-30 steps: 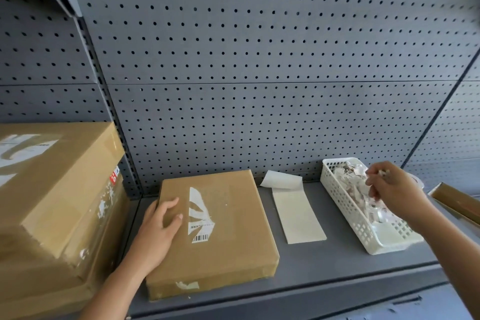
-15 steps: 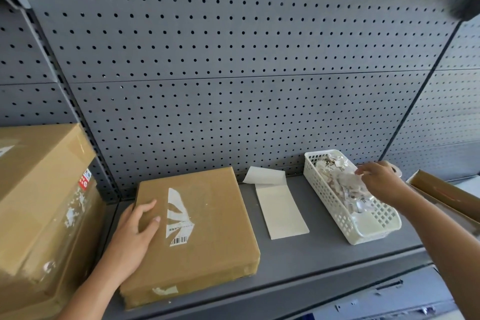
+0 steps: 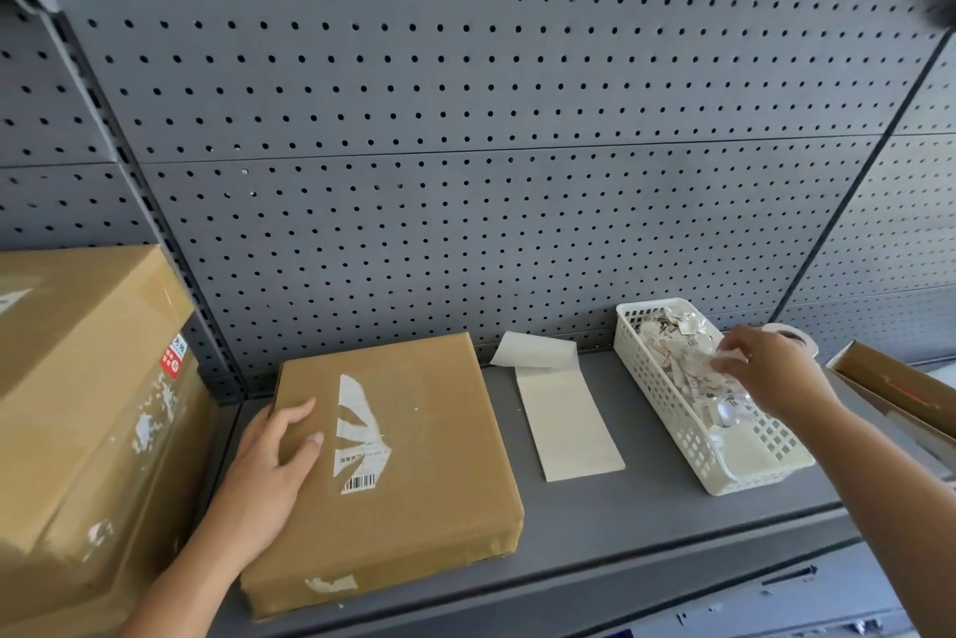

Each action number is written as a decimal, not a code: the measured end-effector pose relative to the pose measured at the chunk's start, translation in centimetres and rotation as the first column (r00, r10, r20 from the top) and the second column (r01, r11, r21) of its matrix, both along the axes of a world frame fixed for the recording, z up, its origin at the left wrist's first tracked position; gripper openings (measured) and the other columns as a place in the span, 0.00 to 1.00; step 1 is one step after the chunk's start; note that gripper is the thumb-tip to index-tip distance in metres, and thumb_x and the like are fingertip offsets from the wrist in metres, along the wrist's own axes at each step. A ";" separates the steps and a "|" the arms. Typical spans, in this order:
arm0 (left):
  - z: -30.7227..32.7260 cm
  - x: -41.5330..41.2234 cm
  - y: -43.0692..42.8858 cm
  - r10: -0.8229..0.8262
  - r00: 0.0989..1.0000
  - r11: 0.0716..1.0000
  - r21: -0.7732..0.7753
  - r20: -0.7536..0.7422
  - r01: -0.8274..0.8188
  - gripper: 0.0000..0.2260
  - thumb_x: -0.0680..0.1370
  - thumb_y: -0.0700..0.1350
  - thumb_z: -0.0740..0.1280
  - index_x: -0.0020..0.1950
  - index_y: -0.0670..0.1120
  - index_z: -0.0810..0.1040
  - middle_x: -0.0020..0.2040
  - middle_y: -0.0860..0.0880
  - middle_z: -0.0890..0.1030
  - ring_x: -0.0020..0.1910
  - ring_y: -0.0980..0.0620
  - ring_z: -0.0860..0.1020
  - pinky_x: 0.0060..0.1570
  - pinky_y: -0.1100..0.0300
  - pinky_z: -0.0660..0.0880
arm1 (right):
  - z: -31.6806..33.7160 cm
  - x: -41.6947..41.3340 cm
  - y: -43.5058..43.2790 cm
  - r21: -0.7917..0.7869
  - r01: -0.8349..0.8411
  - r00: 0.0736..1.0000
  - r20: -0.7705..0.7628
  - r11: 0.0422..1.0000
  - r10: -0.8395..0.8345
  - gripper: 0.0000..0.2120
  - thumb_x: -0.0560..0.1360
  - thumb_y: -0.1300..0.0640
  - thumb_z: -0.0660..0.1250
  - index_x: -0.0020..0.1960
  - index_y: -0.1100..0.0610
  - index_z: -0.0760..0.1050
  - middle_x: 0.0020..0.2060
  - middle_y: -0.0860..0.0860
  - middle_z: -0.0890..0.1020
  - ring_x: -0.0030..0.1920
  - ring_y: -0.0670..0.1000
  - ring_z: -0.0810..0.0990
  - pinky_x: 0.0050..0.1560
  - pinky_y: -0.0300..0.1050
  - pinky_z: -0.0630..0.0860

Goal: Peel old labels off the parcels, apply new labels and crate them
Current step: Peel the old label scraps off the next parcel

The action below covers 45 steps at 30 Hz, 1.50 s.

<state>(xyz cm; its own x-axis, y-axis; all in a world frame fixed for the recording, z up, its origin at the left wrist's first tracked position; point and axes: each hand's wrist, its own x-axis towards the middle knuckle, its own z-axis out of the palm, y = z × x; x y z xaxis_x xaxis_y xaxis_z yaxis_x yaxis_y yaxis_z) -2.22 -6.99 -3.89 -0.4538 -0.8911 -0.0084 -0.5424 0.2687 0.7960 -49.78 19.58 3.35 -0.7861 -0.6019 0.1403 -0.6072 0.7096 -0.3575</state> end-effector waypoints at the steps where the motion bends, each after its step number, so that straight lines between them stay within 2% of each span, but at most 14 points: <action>1: -0.1 0.0 0.0 0.000 1.000 1.000 -0.001 0.002 0.000 0.15 0.81 0.59 0.62 0.68 0.72 0.67 0.77 0.57 0.61 0.74 0.53 0.65 0.70 0.45 0.69 | -0.2 0.0 0.0 0.003 -0.015 1.000 -0.019 1.000 0.015 0.05 0.76 0.51 0.70 0.49 0.52 0.80 0.44 0.49 0.82 0.38 0.51 0.80 0.35 0.46 0.77; 4: -0.3 0.1 -0.2 0.004 1.000 1.000 -0.003 0.009 -0.004 0.17 0.81 0.60 0.62 0.69 0.70 0.67 0.77 0.57 0.61 0.74 0.53 0.65 0.70 0.45 0.69 | -1.1 0.3 0.2 0.086 -0.018 0.991 -0.131 0.996 0.029 0.10 0.80 0.48 0.64 0.52 0.50 0.83 0.48 0.46 0.76 0.54 0.53 0.75 0.49 0.51 0.74; 7: -0.3 0.0 -0.2 0.000 1.000 1.000 0.007 0.007 0.000 0.17 0.81 0.60 0.62 0.70 0.69 0.67 0.76 0.57 0.61 0.72 0.52 0.67 0.68 0.46 0.71 | -2.1 0.1 0.4 0.146 0.024 0.978 -0.209 0.989 0.007 0.12 0.81 0.49 0.61 0.55 0.47 0.83 0.49 0.48 0.72 0.56 0.54 0.71 0.53 0.54 0.74; 9: -0.2 0.0 -0.1 -0.003 1.000 1.000 0.010 -0.002 0.003 0.17 0.82 0.59 0.62 0.71 0.68 0.67 0.76 0.58 0.61 0.71 0.53 0.67 0.67 0.46 0.72 | -2.1 -0.3 0.3 0.156 0.011 0.984 -0.180 0.988 0.017 0.13 0.81 0.53 0.60 0.57 0.49 0.83 0.49 0.49 0.72 0.55 0.54 0.72 0.54 0.54 0.74; 14: -0.2 -0.1 0.0 -0.008 1.000 1.000 0.018 0.003 0.008 0.18 0.82 0.60 0.61 0.72 0.68 0.67 0.76 0.58 0.60 0.71 0.54 0.67 0.67 0.48 0.72 | -1.6 0.0 -0.1 0.029 0.057 0.992 -0.119 0.998 -0.053 0.07 0.79 0.59 0.65 0.48 0.54 0.82 0.44 0.52 0.83 0.37 0.49 0.79 0.39 0.49 0.80; 18: 0.0 -0.3 0.2 -0.014 1.000 1.000 0.014 -0.013 0.014 0.17 0.82 0.59 0.61 0.71 0.68 0.66 0.76 0.59 0.60 0.71 0.56 0.67 0.67 0.51 0.71 | -1.4 0.6 -0.2 0.032 0.119 0.985 -0.133 0.992 -0.113 0.12 0.77 0.63 0.64 0.36 0.53 0.75 0.33 0.50 0.80 0.30 0.51 0.79 0.30 0.51 0.81; 20: 0.1 -0.3 0.3 -0.011 1.000 1.000 0.016 -0.015 0.011 0.17 0.82 0.59 0.61 0.71 0.67 0.66 0.77 0.59 0.59 0.71 0.57 0.67 0.66 0.52 0.71 | -0.9 1.2 -0.3 0.051 0.102 0.985 -0.143 0.994 -0.094 0.14 0.77 0.66 0.60 0.36 0.54 0.77 0.40 0.55 0.81 0.37 0.55 0.79 0.38 0.56 0.82; 23: 0.2 -0.2 0.5 -0.008 1.000 1.000 0.019 -0.015 0.008 0.16 0.82 0.59 0.61 0.70 0.69 0.66 0.77 0.59 0.59 0.70 0.57 0.68 0.65 0.53 0.72 | -0.3 2.6 -0.8 0.035 0.077 0.953 -0.295 0.996 -0.063 0.10 0.75 0.68 0.64 0.44 0.61 0.83 0.48 0.62 0.81 0.54 0.64 0.75 0.51 0.60 0.77; 25: 0.3 -0.1 0.6 -0.007 1.000 1.000 0.020 -0.021 0.008 0.16 0.82 0.59 0.60 0.70 0.69 0.66 0.76 0.59 0.59 0.68 0.57 0.69 0.63 0.53 0.73 | -0.1 3.1 -1.7 -0.042 0.072 0.950 -0.302 0.997 -0.081 0.08 0.76 0.64 0.66 0.50 0.61 0.83 0.52 0.63 0.79 0.56 0.66 0.74 0.53 0.61 0.76; 27: 0.4 -0.2 0.6 -0.006 1.000 1.000 0.006 -0.015 0.006 0.17 0.82 0.59 0.60 0.71 0.67 0.66 0.76 0.59 0.59 0.67 0.57 0.70 0.62 0.54 0.73 | -0.1 4.3 -3.2 -0.125 0.057 0.974 -0.211 0.991 -0.083 0.08 0.76 0.62 0.66 0.52 0.60 0.82 0.54 0.62 0.77 0.55 0.65 0.74 0.53 0.59 0.75; 31: 0.5 -0.2 0.8 -0.004 1.000 1.000 0.017 -0.015 0.004 0.18 0.83 0.58 0.60 0.72 0.65 0.66 0.76 0.60 0.58 0.64 0.59 0.70 0.61 0.55 0.73 | -0.7 8.9 -7.0 -0.219 -0.107 0.986 -0.150 0.970 0.075 0.06 0.73 0.65 0.67 0.49 0.60 0.81 0.49 0.59 0.79 0.50 0.62 0.76 0.47 0.48 0.69; 34: 0.7 -0.1 0.9 0.000 1.000 1.000 0.021 -0.016 0.000 0.18 0.83 0.58 0.60 0.73 0.64 0.66 0.77 0.59 0.57 0.66 0.58 0.70 0.60 0.57 0.71 | -1.3 12.9 -9.8 -0.262 -0.274 0.958 -0.154 0.925 0.241 0.08 0.72 0.67 0.67 0.47 0.58 0.81 0.46 0.54 0.79 0.47 0.58 0.77 0.46 0.46 0.70; 39: 0.8 0.0 0.9 0.002 1.000 0.999 0.049 -0.011 -0.002 0.17 0.82 0.59 0.60 0.71 0.67 0.66 0.79 0.60 0.54 0.69 0.55 0.71 0.61 0.55 0.73 | -1.4 19.8 -14.2 -0.292 -0.491 0.864 -0.040 0.821 0.503 0.10 0.75 0.67 0.64 0.47 0.53 0.79 0.41 0.46 0.77 0.40 0.43 0.74 0.43 0.41 0.72; 45: 1.0 0.1 1.2 0.004 1.000 0.998 0.070 -0.005 -0.003 0.17 0.82 0.59 0.60 0.72 0.66 0.66 0.80 0.60 0.52 0.70 0.55 0.71 0.61 0.56 0.72 | -2.2 25.2 -18.8 -0.263 -0.633 0.736 0.086 0.728 0.671 0.09 0.77 0.64 0.62 0.50 0.53 0.78 0.44 0.43 0.78 0.40 0.42 0.76 0.43 0.35 0.72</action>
